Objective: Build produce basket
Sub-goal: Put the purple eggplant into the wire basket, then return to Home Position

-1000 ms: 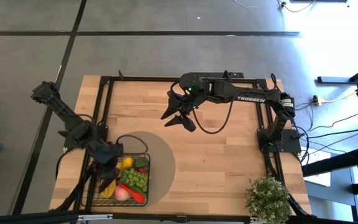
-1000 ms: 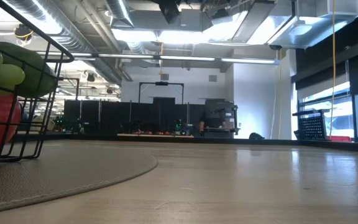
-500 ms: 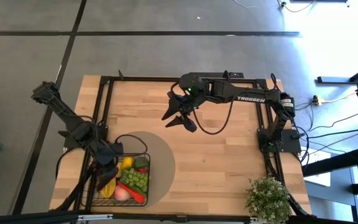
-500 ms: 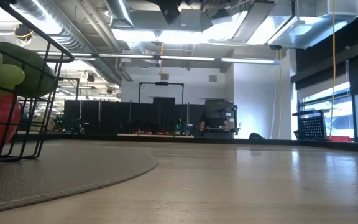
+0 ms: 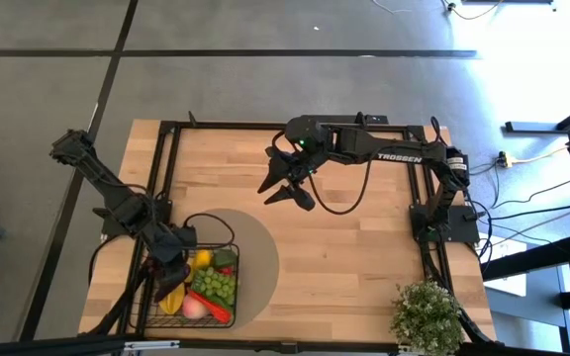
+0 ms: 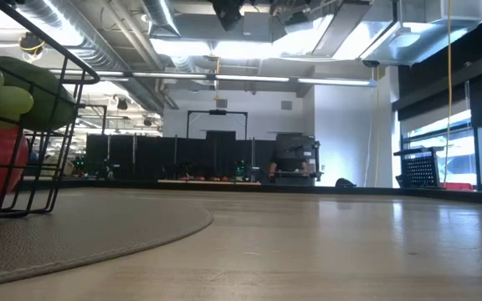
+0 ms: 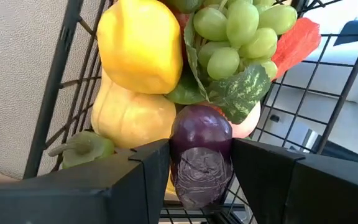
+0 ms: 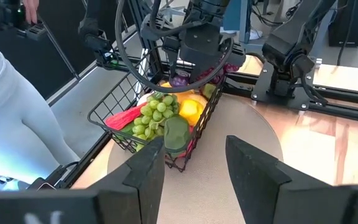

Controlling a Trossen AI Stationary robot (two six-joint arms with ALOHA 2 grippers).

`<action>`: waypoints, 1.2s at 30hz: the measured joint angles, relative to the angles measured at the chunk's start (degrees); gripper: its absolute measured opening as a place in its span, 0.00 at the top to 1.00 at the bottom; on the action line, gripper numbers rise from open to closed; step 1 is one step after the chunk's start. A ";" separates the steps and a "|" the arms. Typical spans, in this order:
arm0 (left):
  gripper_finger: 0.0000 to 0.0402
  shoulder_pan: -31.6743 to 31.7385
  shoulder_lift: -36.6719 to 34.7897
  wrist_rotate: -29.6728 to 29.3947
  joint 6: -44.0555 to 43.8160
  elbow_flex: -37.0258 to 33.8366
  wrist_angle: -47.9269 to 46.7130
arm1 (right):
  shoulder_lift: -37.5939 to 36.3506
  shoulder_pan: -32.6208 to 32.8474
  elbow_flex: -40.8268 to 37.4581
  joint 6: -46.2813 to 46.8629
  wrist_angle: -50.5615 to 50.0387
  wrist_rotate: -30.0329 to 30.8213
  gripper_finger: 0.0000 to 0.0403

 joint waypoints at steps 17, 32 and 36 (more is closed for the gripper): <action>0.61 -0.01 0.00 -5.02 -1.72 0.00 -0.04 | 0.01 0.00 0.00 0.04 0.46 0.15 0.60; 0.47 0.00 -0.09 -2.85 3.57 0.00 0.60 | 0.01 0.00 0.00 0.07 0.50 0.13 0.60; 0.46 0.00 -0.52 -2.52 4.81 0.02 0.98 | 0.01 0.00 0.00 0.07 0.50 0.13 0.60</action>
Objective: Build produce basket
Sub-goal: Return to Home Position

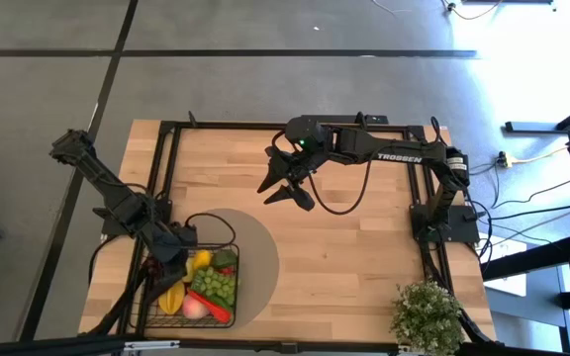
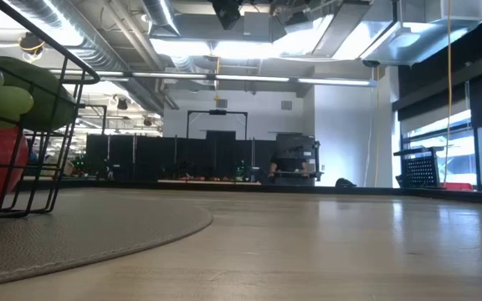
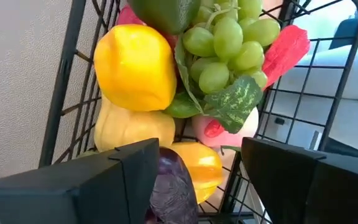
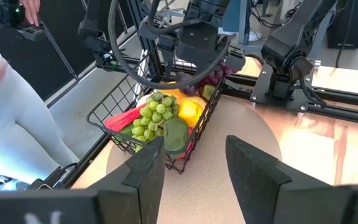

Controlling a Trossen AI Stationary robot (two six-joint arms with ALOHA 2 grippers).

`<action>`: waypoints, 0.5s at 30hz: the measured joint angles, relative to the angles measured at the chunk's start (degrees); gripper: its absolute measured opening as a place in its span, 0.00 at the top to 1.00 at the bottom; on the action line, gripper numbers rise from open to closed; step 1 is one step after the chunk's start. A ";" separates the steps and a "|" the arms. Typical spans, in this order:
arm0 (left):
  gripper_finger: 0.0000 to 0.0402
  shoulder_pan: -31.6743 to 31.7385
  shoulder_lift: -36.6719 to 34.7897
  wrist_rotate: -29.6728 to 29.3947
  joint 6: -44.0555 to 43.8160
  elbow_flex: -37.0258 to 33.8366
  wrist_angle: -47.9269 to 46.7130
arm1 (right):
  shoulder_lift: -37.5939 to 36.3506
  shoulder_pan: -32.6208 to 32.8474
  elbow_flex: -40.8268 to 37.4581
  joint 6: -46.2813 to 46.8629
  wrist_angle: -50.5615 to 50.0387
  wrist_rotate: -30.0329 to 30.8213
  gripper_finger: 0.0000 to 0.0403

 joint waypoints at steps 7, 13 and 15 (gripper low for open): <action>0.47 0.30 -2.87 -7.39 0.95 -0.01 -0.16 | 0.00 -0.02 0.00 0.00 0.07 -0.02 0.60; 0.47 1.92 -7.78 -14.09 5.62 0.00 -0.36 | 0.00 -0.01 0.00 0.00 0.08 -0.02 0.60; 0.47 2.64 -9.87 -15.27 8.45 0.00 -0.36 | 0.00 -0.02 0.00 0.00 0.17 -0.02 0.60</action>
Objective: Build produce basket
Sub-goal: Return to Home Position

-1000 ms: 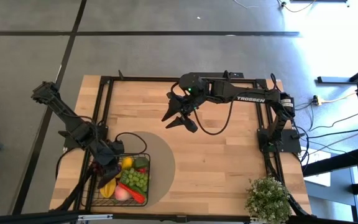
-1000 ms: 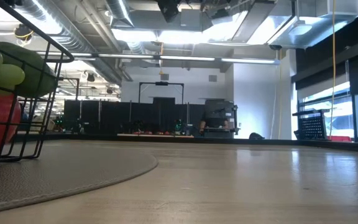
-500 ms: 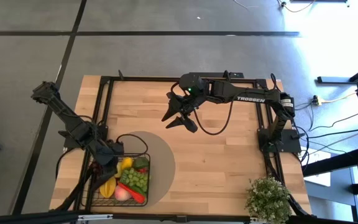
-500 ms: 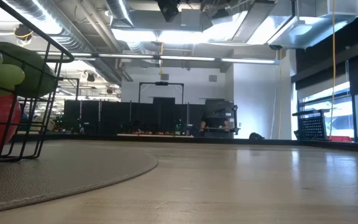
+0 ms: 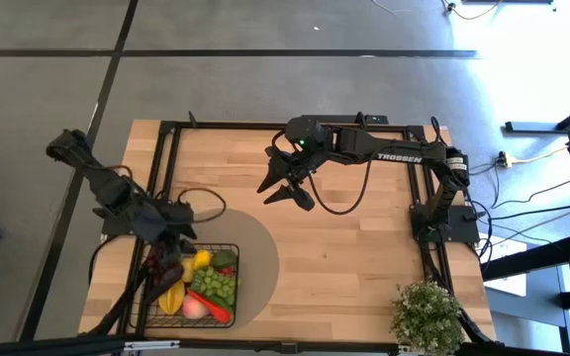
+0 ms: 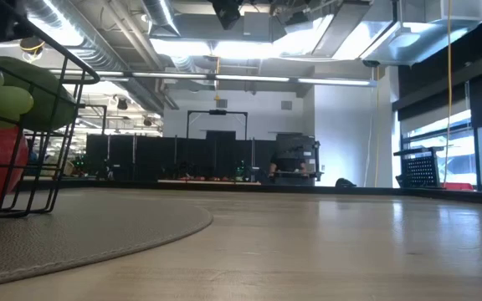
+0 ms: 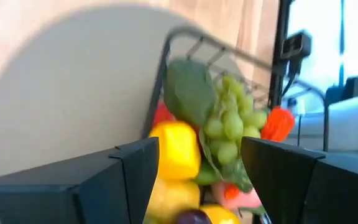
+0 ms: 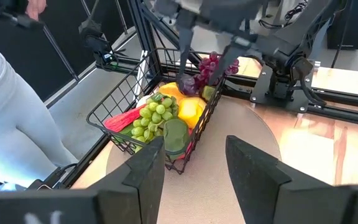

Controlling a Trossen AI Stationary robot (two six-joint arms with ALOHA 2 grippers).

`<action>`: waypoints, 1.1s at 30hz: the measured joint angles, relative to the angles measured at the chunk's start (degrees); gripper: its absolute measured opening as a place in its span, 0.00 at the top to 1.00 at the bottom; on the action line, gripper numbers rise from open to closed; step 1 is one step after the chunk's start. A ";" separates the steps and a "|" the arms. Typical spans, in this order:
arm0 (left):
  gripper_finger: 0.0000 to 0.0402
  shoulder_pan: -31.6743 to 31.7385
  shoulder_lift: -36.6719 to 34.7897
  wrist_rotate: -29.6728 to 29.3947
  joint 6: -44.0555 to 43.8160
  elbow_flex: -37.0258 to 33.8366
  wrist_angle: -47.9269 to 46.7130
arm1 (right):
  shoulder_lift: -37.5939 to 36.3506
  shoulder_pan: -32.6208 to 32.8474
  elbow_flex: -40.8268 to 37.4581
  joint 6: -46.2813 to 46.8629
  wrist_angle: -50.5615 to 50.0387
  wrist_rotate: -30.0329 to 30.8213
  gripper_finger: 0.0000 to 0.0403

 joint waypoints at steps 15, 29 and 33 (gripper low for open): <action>0.47 6.20 -20.51 -14.36 21.34 0.00 0.38 | 0.00 0.02 0.00 4.76 0.67 1.42 0.60; 0.47 6.37 -28.54 -17.06 18.21 0.04 0.67 | -2.62 -1.41 -0.08 8.66 -0.88 9.15 0.98; 0.50 6.37 -28.54 -21.19 21.58 0.04 0.63 | -6.39 -2.63 -0.07 6.52 -1.08 13.06 0.99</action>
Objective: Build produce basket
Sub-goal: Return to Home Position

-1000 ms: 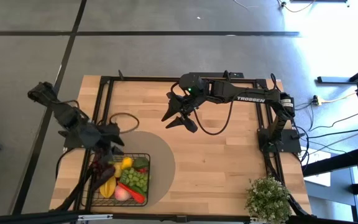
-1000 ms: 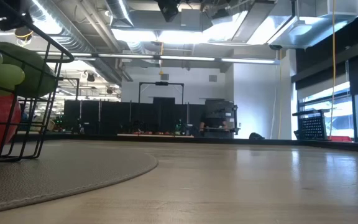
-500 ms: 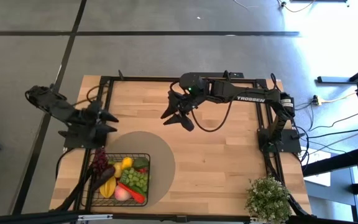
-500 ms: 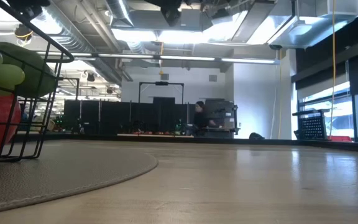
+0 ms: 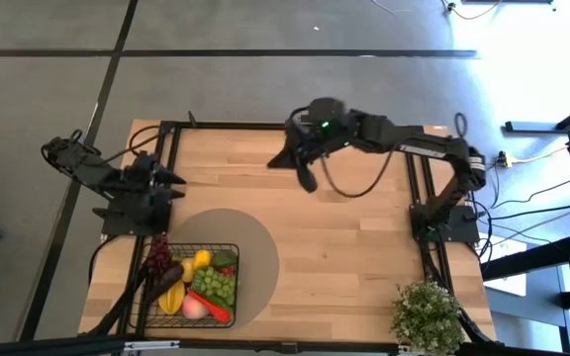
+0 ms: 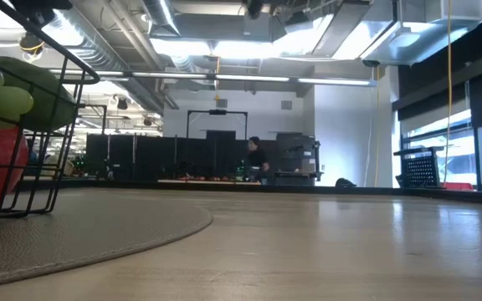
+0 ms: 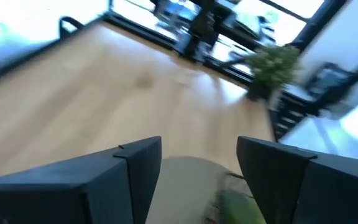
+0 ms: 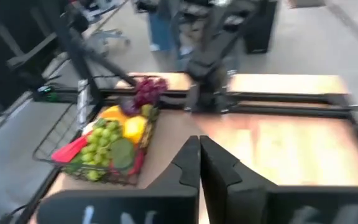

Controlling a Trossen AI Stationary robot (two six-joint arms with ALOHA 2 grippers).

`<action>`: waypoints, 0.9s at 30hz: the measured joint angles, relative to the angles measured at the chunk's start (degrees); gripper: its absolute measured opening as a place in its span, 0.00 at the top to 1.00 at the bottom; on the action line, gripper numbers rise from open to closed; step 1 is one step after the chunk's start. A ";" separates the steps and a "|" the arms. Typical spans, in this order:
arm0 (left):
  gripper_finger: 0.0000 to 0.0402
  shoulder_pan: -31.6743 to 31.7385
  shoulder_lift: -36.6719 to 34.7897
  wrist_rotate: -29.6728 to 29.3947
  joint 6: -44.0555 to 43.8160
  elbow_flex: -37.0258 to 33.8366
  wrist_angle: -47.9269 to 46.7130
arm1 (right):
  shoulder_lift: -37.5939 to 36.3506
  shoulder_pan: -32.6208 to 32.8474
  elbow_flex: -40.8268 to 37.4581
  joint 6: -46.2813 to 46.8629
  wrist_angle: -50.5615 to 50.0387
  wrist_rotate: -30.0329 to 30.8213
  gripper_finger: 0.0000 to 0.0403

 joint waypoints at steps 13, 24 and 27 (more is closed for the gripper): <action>0.84 0.00 -0.02 -13.73 19.58 1.12 -2.13 | -17.27 -3.43 0.00 -6.50 -16.23 20.00 1.00; 1.00 0.00 -0.97 -12.82 22.10 10.42 -16.88 | -30.56 -5.50 0.07 -6.76 -34.37 18.60 1.00; 1.00 0.00 -2.72 -10.75 19.26 11.94 -20.98 | -33.23 -5.82 0.05 -5.25 -39.25 17.15 1.00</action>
